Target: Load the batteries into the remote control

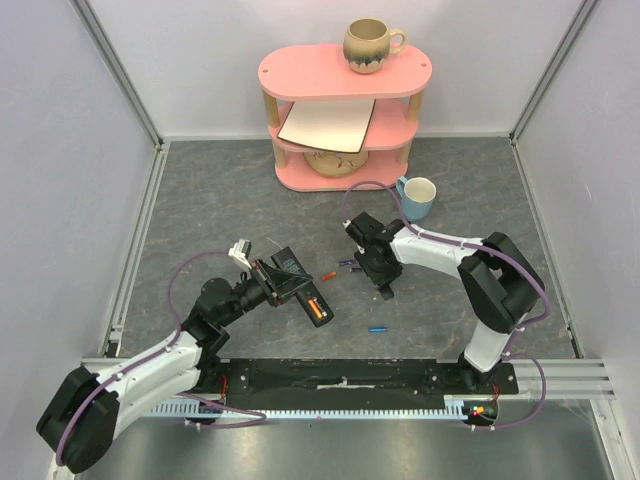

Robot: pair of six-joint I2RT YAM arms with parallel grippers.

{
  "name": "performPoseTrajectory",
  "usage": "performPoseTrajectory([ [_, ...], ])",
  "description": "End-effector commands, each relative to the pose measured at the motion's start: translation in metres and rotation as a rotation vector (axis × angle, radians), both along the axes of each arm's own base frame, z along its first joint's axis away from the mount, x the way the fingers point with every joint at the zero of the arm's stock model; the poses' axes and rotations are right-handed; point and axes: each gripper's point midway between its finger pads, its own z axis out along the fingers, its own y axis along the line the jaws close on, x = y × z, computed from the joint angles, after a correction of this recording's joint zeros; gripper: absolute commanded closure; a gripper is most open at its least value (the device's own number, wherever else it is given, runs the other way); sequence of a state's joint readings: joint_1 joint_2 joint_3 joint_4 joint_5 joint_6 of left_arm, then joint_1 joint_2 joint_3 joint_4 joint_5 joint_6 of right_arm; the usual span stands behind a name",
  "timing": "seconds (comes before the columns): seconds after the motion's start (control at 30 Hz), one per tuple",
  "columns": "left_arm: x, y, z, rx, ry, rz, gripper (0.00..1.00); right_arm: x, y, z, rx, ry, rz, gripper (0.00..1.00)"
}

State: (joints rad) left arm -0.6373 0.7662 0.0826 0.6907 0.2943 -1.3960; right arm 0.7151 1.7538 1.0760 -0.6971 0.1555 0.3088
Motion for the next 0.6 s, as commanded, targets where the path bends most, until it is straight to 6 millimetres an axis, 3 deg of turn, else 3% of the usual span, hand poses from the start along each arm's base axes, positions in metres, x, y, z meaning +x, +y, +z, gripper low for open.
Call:
performPoseTrajectory([
  [0.0,-0.001,-0.003,0.019,-0.020,-0.090,-0.018,0.98,-0.007,-0.006,-0.009,-0.011,0.044,0.009,0.62],
  [0.1,-0.001,-0.003,0.018,-0.017,-0.090,-0.018,0.98,0.000,-0.001,0.003,0.030,-0.004,-0.017,0.77],
  [0.2,0.001,-0.004,0.020,-0.014,-0.093,-0.015,0.98,0.010,0.016,0.036,0.143,-0.089,-0.050,0.94],
  [0.23,0.002,-0.005,0.023,-0.015,-0.097,-0.014,0.98,0.015,0.021,0.058,0.193,-0.149,-0.058,0.99],
  [0.4,0.010,-0.010,0.028,-0.007,-0.096,-0.013,0.98,0.021,0.062,0.150,0.417,-0.377,-0.035,1.00],
  [0.43,0.012,-0.011,0.033,-0.012,-0.101,-0.010,0.98,0.018,0.067,0.171,0.470,-0.425,-0.024,1.00],
  [0.57,0.022,-0.012,0.041,-0.032,-0.088,0.025,0.98,-0.008,0.095,0.222,0.591,-0.544,0.045,1.00],
])
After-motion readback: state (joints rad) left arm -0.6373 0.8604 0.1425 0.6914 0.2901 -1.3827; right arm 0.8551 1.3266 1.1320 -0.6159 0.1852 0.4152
